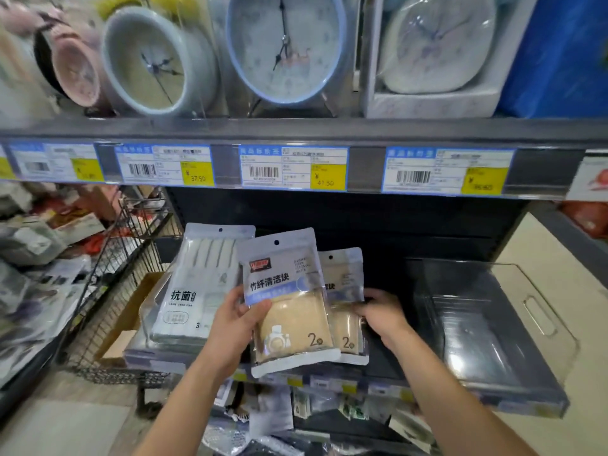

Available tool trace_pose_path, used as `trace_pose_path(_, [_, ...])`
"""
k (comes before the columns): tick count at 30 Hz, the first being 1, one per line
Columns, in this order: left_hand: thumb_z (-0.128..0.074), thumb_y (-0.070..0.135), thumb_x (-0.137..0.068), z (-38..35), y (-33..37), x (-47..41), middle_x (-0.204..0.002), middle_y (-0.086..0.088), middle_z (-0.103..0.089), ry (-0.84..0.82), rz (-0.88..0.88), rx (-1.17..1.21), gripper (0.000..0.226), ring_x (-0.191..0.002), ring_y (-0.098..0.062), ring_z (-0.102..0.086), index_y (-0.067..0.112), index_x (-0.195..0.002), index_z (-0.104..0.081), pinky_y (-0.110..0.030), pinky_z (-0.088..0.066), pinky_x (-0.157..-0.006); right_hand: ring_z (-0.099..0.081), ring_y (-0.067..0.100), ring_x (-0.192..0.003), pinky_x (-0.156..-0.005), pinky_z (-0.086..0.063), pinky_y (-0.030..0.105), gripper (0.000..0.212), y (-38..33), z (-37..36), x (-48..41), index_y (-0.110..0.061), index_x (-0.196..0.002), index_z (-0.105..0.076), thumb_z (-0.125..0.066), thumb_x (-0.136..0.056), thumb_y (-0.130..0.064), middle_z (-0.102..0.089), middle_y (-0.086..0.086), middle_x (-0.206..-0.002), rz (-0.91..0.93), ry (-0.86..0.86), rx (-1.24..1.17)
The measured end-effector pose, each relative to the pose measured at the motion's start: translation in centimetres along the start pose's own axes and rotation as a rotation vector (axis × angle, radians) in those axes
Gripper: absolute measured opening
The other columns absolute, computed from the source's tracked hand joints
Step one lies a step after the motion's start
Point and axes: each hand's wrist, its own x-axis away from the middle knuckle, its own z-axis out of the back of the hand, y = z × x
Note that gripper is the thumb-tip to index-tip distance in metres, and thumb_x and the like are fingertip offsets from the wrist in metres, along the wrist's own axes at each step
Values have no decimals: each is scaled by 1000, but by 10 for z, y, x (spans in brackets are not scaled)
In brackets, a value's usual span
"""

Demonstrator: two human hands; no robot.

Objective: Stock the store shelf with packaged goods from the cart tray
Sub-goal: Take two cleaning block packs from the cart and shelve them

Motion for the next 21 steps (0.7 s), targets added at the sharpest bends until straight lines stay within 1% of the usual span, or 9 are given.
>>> trace_pose_path(3, [-69, 5, -97, -6, 1, 3, -98, -4, -81, 37, 9, 3, 35, -89, -26, -79, 27, -121, -56, -43, -63, -78, -70, 9, -88, -69, -54, 22, 43, 3, -3, -2, -21, -115, -71, -89, -76, -18, -74, -5, -102, 7, -25, 43])
trace_pose_path(7, [-71, 8, -96, -9, -1, 3, -107, -10, -79, 37, 35, -1, 47, -96, -31, -78, 18, -137, -50, -54, -62, -87, -63, 7, -85, -65, -48, 21, 47, 3, -6, 2, -22, -121, -63, -86, -80, -20, -65, -9, -94, 16, -66, 83])
trace_pose_path(10, [-68, 8, -98, -14, -1, 0, -97, -3, -81, 27, 28, -23, 47, -89, -26, -79, 21, -137, -45, -46, -64, -79, -61, 3, -83, -66, -47, 20, 51, 7, -6, 0, -19, -124, -62, -86, -80, -20, -63, -11, -90, 21, -87, 103])
trace_pose_path(13, [-66, 6, -100, -19, -1, -4, -87, 15, -79, 0, 16, -67, 39, -81, -14, -79, 21, -129, -46, -29, -63, -67, -64, 5, -85, -70, -51, 23, 56, 11, -9, -2, -19, -130, -64, -87, -79, -27, -66, -10, -92, 51, -56, 139])
trace_pose_path(14, [-67, 7, -99, -20, -4, -8, -88, 17, -79, 3, 13, -95, 37, -81, -11, -78, 19, -129, -48, -25, -62, -66, -65, 5, -85, -70, -51, 23, 57, 11, -11, -1, -21, -131, -65, -87, -79, -30, -67, -9, -95, 73, -42, 159])
trace_pose_path(16, [-71, 10, -97, -22, -9, -16, -95, 11, -81, 13, 16, -129, 43, -88, -13, -79, 12, -136, -51, -30, -63, -74, -62, 1, -82, -65, -47, 16, 54, 10, -13, 2, -25, -131, -66, -85, -81, -30, -67, -10, -97, 121, 1, 208])
trace_pose_path(18, [-75, 13, -95, -25, -12, -22, -101, 5, -81, 25, 10, -157, 46, -93, -13, -78, 15, -136, -55, -32, -63, -80, -56, -5, -78, -60, -40, 11, 48, 9, -15, 7, -25, -130, -66, -81, -84, -22, -63, -14, -92, 153, 67, 231])
trace_pose_path(19, [-76, 15, -94, -26, -13, -26, -105, 4, -80, 24, 11, -165, 44, -94, -10, -77, 18, -134, -56, -29, -62, -80, -57, -3, -78, -61, -40, 12, 45, 8, -16, 9, -23, -128, -66, -79, -85, -19, -64, -14, -92, 159, 111, 240])
trace_pose_path(21, [-77, 16, -94, -30, -15, -32, -112, 3, -76, 0, 20, -162, 39, -93, -8, -76, 21, -127, -57, -20, -59, -74, -65, 13, -92, -73, -44, 19, 41, 10, -18, 11, -17, -127, -66, -75, -87, -16, -70, -4, -104, 163, 223, 245])
